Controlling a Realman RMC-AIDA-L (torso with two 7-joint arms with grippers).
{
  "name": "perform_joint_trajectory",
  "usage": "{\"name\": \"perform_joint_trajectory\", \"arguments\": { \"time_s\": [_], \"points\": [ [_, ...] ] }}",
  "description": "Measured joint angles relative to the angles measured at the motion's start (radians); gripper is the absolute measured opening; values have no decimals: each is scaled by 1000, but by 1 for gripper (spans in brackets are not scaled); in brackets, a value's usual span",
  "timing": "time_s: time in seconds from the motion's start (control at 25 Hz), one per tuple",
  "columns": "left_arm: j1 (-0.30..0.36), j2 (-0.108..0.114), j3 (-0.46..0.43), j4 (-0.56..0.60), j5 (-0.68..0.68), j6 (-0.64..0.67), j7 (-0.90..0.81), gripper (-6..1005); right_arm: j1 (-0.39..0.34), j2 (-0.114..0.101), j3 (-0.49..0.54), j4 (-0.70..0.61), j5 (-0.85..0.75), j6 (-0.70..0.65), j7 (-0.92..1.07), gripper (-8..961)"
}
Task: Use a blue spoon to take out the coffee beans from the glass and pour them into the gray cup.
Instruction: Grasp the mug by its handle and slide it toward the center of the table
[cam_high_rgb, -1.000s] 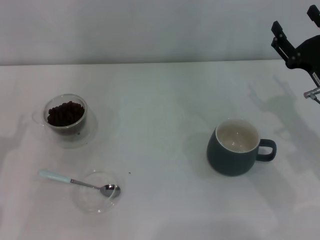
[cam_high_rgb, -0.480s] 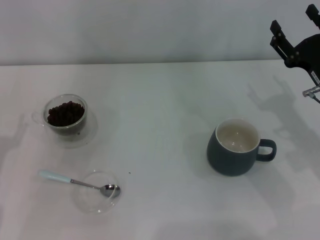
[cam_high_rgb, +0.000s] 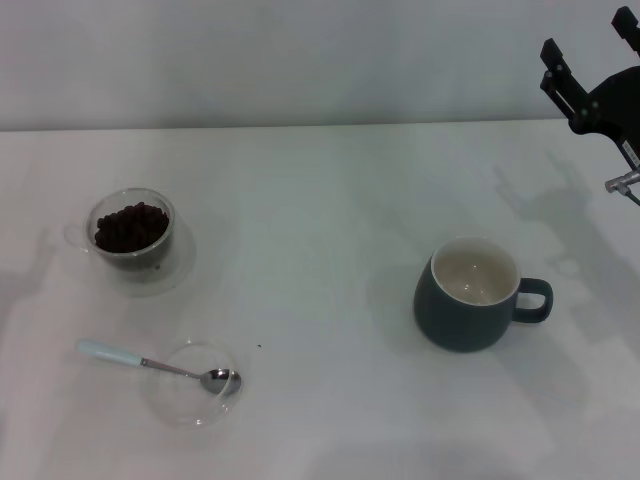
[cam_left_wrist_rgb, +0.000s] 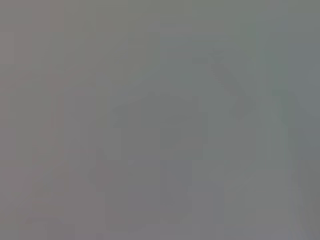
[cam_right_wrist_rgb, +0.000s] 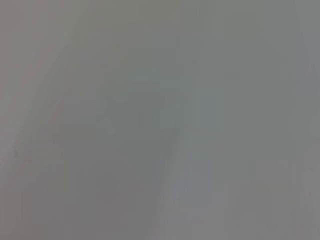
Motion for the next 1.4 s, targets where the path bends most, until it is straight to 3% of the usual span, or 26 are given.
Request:
{"name": "perform_joint_trajectory", "arguments": {
  "time_s": [0.96, 1.4],
  "points": [
    [1, 0, 0, -5, 0, 2, -20, 861, -4, 0, -2, 0, 0, -14, -4, 827],
    [38, 0, 2, -6, 35, 11, -71, 861, -11, -3, 3, 1, 0, -37, -6, 827]
  ]
}}
